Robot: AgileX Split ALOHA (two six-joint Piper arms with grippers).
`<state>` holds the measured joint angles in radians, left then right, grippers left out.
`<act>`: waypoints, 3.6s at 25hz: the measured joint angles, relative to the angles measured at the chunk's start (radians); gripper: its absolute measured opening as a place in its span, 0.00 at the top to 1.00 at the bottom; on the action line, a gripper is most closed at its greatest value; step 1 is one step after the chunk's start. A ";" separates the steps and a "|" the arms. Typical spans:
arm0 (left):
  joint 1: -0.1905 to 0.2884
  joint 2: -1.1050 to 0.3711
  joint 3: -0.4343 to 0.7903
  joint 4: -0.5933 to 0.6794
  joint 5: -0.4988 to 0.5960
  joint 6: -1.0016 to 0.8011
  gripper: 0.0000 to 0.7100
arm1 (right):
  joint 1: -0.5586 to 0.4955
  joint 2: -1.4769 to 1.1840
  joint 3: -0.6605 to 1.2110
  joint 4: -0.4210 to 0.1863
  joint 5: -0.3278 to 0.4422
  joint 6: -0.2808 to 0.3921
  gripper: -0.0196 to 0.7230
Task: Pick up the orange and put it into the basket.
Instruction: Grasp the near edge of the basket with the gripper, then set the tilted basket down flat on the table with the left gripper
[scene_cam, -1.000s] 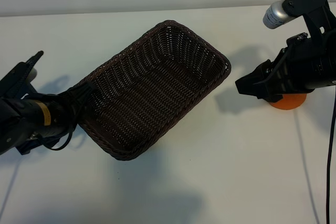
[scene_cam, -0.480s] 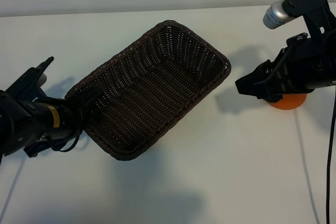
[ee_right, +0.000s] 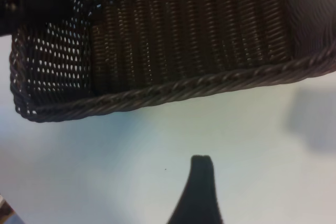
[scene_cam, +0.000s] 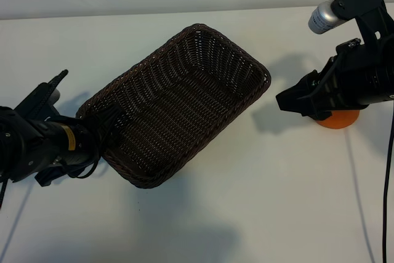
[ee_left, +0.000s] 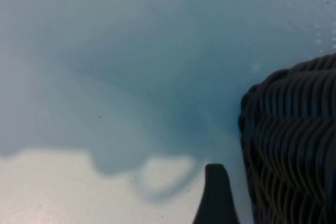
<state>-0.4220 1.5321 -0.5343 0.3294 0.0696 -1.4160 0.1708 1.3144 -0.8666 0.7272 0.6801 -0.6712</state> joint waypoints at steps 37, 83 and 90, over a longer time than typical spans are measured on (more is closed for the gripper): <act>-0.009 -0.117 0.006 0.069 -0.022 0.008 0.81 | 0.000 0.000 0.000 -0.002 0.026 0.000 0.17; 0.365 -0.102 -0.337 -0.957 0.623 1.595 0.81 | 0.013 0.001 -0.005 0.048 0.030 0.000 0.17; 0.373 -0.085 -0.337 -0.919 0.578 1.638 0.81 | 0.008 0.002 -0.005 0.013 0.020 -0.003 0.17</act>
<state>-0.0493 1.4476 -0.8718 -0.5891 0.6477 0.2223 0.1783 1.3161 -0.8714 0.7402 0.6996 -0.6740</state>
